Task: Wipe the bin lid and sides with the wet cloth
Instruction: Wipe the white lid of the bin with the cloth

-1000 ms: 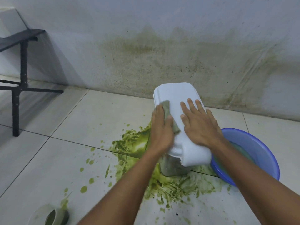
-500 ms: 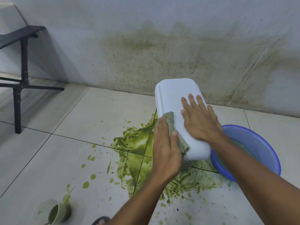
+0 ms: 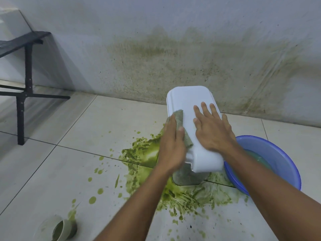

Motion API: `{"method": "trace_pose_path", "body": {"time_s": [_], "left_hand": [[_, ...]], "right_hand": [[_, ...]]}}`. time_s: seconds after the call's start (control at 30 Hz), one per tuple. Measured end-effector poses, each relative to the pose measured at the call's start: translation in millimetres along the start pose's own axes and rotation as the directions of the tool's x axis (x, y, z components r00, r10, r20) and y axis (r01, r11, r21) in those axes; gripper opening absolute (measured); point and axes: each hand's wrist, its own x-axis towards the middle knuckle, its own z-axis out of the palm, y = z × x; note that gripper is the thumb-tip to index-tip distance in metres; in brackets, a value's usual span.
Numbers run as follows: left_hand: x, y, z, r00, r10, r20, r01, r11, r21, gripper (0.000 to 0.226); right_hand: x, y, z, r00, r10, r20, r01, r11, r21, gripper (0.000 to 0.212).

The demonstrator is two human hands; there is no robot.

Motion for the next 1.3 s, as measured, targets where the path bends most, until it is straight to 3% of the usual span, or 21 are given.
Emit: {"method": "trace_pose_path", "body": {"time_s": [0.17, 0.27, 0.4, 0.5, 0.7, 0.8, 0.93, 1.07, 1.17, 1.23, 1.3], "left_hand": [[-74, 5, 19, 0.996, 0.012, -0.092, -0.014, 1.000, -0.017, 0.055], [-22, 3, 15, 0.994, 0.036, -0.106, -0.035, 0.999, 0.012, 0.053], [96, -1, -10, 0.993, -0.068, 0.101, 0.063, 0.997, 0.051, 0.065], [134, -3, -8, 0.986, -0.102, 0.130, 0.093, 0.993, 0.072, 0.068], [40, 1, -1, 0.999, 0.004, 0.037, -0.003, 0.999, -0.041, 0.049], [-32, 4, 7, 0.994, 0.108, 0.020, -0.109, 0.991, 0.072, 0.054], [19, 4, -1, 0.951, 0.243, 0.193, -0.294, 0.903, 0.313, 0.055], [117, 26, -7, 0.927, 0.104, 0.361, -0.296, 0.792, 0.533, 0.056], [139, 39, 4, 0.919, 0.071, 0.388, -0.338, 0.647, 0.684, 0.058], [123, 38, 6, 0.879, 0.127, 0.459, -0.446, 0.559, 0.699, 0.058], [95, 27, -7, 0.795, 0.229, 0.562, -0.584, 0.541, 0.606, 0.058]], "right_hand": [[-1, 0, -1, 1.000, -0.007, 0.004, 0.007, 1.000, -0.006, 0.055], [-1, 1, 0, 1.000, -0.014, 0.012, 0.014, 0.999, -0.035, 0.055], [-1, 2, -2, 1.000, -0.017, 0.010, 0.017, 0.999, -0.033, 0.056], [-3, 1, -4, 1.000, -0.014, 0.009, 0.014, 1.000, -0.022, 0.055], [0, 0, 0, 1.000, 0.002, -0.018, -0.001, 1.000, 0.006, 0.054], [-1, 1, -1, 1.000, 0.003, -0.020, -0.003, 1.000, 0.012, 0.054], [-3, 0, -2, 1.000, -0.008, -0.029, 0.008, 1.000, 0.015, 0.054], [-7, 4, -3, 0.998, -0.008, -0.060, 0.013, 0.997, 0.075, 0.056], [-9, 13, -2, 0.985, 0.081, -0.150, -0.039, 0.962, 0.270, 0.058], [-8, 19, 0, 0.972, 0.140, -0.189, -0.063, 0.930, 0.363, 0.057], [-6, 21, 2, 0.974, 0.134, -0.183, -0.057, 0.925, 0.375, 0.057]]}}
